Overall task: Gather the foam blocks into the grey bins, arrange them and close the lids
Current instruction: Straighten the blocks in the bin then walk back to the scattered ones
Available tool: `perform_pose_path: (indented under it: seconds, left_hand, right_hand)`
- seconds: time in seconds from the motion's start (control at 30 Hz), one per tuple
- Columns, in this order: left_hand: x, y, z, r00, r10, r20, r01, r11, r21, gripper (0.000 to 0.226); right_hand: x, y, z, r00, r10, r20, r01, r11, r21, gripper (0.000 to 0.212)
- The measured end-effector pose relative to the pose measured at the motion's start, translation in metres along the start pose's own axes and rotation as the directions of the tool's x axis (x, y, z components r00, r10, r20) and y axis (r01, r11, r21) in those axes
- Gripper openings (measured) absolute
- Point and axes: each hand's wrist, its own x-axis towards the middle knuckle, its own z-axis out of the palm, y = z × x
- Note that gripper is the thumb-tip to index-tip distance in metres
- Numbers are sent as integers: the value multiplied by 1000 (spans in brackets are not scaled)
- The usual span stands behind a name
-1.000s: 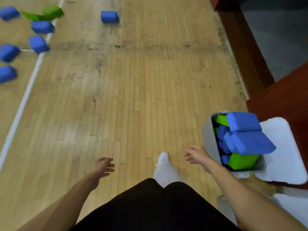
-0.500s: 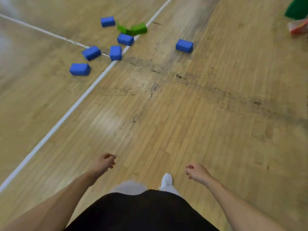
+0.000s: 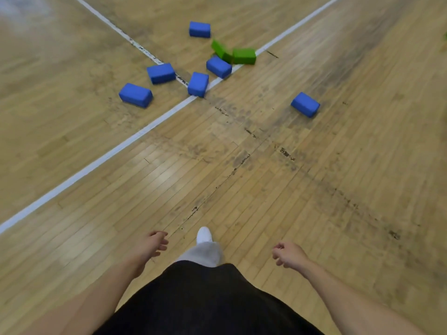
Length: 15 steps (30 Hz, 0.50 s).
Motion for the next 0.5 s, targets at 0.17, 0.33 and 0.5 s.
perform_pose_path:
  seconds: [0.17,0.33,0.5]
  left_hand:
    - [66,97,-55,997,71,-19,-71,997,-6,24]
    - [128,172,-109,991,82,-103,-86,996,-31,22]
    - [204,223,-163,992,-34,-125,26,998,-62,21]
  right_hand:
    - [64,-138,-67,994,-95,-57,95,995,3,11]
    - [115,-272,-95,981,-190,-30,190,982,1,13]
    - [185,-372,-99,987,-160,16,160,987,36,21]
